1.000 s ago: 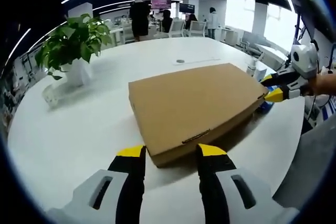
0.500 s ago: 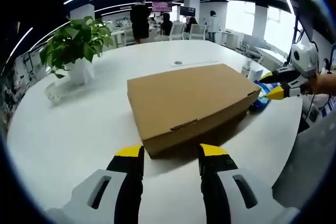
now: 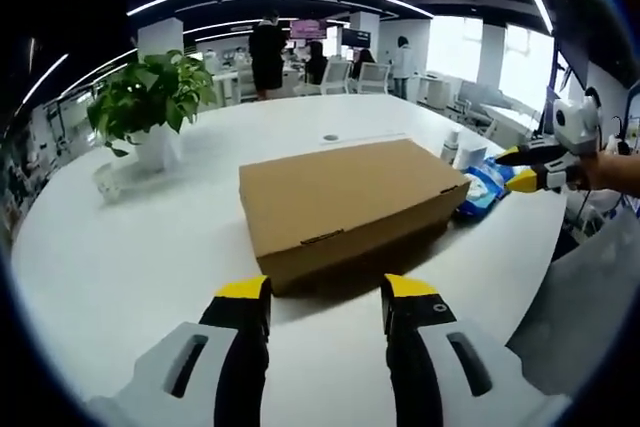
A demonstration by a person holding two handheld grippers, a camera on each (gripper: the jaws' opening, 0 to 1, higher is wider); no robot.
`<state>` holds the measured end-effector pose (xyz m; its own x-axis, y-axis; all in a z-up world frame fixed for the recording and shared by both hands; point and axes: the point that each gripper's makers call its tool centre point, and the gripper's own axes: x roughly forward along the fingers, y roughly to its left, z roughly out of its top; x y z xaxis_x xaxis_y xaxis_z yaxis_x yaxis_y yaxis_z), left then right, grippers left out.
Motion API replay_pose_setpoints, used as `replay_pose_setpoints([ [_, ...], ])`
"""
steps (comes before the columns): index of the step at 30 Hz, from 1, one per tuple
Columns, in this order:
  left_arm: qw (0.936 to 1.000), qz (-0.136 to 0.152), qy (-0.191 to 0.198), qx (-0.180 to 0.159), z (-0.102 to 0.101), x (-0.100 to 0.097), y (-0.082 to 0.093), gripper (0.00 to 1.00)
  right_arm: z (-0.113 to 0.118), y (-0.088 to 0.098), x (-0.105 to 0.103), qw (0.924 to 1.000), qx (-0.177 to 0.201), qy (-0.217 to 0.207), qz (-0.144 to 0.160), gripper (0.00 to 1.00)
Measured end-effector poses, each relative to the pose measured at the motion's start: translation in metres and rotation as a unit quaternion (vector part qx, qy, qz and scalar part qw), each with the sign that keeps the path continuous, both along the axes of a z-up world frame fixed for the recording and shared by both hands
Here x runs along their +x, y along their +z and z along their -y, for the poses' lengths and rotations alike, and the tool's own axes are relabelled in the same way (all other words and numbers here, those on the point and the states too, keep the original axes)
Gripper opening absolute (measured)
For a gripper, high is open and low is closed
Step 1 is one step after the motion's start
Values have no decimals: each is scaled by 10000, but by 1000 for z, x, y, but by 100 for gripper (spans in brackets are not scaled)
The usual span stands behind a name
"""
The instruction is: Operate the shoe box by opening the lid, removing the specified soft item, and placing it in the target area until the item is outside and the box remains undamaged.
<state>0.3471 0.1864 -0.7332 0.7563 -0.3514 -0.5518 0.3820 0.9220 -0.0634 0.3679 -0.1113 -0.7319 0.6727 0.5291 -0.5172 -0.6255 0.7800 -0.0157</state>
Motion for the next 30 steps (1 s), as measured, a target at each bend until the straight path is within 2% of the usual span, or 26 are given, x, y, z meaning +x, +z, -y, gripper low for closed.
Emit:
replay_pose_setpoints([
  [5,9999,122,26,-77,7,-18,13,47,19,2,-13,9998,-80,-162,11,47],
  [14,9997,242,-22,-24,10,-40,22,51,57,12,-36,9984,-158,-528,90,53],
  [17,9995,298,-16,-111,11,-47,26,53,68,14,-45,9978,-174,-629,96,56],
  [25,9990,372,-147,-190,20,-71,25,63,83,19,-66,9962,-232,-820,161,64],
  [30,9983,553,-159,-130,21,-80,29,73,82,24,-80,9950,-50,-957,297,73],
])
